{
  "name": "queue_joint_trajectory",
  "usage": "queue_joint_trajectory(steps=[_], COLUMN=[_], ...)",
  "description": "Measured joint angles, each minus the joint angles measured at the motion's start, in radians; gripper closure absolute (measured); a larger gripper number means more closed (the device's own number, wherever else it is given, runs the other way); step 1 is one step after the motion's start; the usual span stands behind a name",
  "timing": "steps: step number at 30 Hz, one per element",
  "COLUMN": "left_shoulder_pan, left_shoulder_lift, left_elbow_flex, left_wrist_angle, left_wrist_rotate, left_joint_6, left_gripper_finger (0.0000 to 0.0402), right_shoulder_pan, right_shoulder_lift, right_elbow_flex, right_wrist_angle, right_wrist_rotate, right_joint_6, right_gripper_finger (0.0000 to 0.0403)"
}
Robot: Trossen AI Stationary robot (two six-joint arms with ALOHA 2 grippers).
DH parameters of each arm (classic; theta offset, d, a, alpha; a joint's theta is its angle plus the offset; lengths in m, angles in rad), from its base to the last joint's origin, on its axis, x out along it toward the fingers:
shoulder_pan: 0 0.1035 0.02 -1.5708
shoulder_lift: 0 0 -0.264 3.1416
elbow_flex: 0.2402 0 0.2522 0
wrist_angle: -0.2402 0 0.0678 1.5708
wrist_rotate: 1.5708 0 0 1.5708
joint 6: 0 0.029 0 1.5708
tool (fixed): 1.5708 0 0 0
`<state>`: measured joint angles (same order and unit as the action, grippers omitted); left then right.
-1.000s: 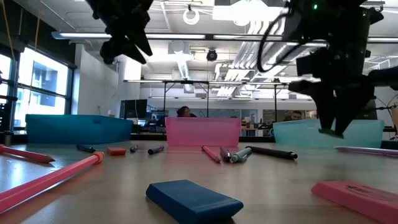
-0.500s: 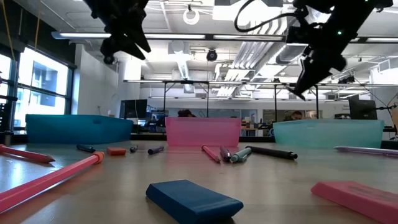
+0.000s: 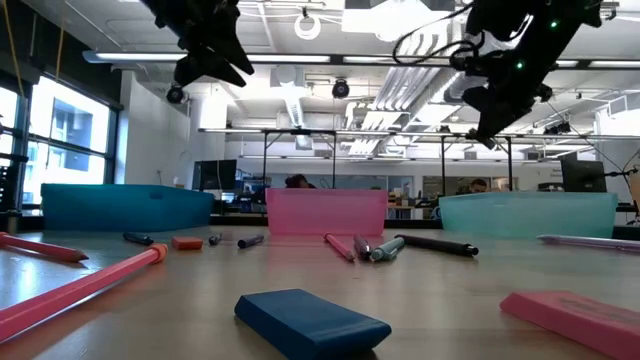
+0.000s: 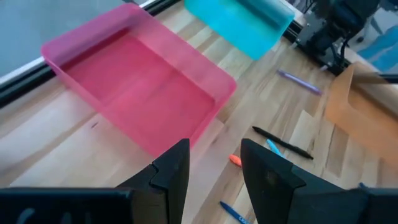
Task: Sort crayons/erasers/pens/pencils in bins
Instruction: Put the green eraser into the green bin
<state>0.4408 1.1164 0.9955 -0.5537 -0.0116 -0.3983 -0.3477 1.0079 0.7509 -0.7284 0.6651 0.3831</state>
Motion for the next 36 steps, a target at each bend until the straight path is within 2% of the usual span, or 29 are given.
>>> queue_joint_trajectory(steps=[10, 17, 21, 28, 36], left_shoulder_pan=[0.0, 0.0, 0.0, -0.016, -0.088], left_shoulder_lift=[0.0, 0.0, 0.0, 0.0, 0.0], left_elbow_flex=[0.0, 0.0, 0.0, 0.0, 0.0], left_wrist_angle=[-0.001, -0.002, -0.002, -0.003, -0.057], left_wrist_rotate=[0.0, 0.0, 0.0, 0.0, -0.001], left_joint_6=[0.044, 0.05, 0.062, 0.062, 0.061], left_gripper_finger=[0.0271, 0.0271, 0.0271, 0.0271, 0.0271], right_shoulder_pan=[-0.297, -0.45, -0.493, -0.529, -0.549], right_shoulder_lift=[0.018, 0.138, 0.219, 0.337, 0.423], right_elbow_flex=[0.001, 0.001, 0.001, 0.001, 0.001], right_wrist_angle=[0.001, 0.006, 0.015, 0.03, 0.072], right_wrist_rotate=[-0.222, -0.375, -0.436, -0.439, -0.479], right_joint_6=[0.091, 0.091, 0.09, 0.062, 0.023], right_gripper_finger=[0.0327, 0.0327, 0.0327, 0.0327, 0.0327])
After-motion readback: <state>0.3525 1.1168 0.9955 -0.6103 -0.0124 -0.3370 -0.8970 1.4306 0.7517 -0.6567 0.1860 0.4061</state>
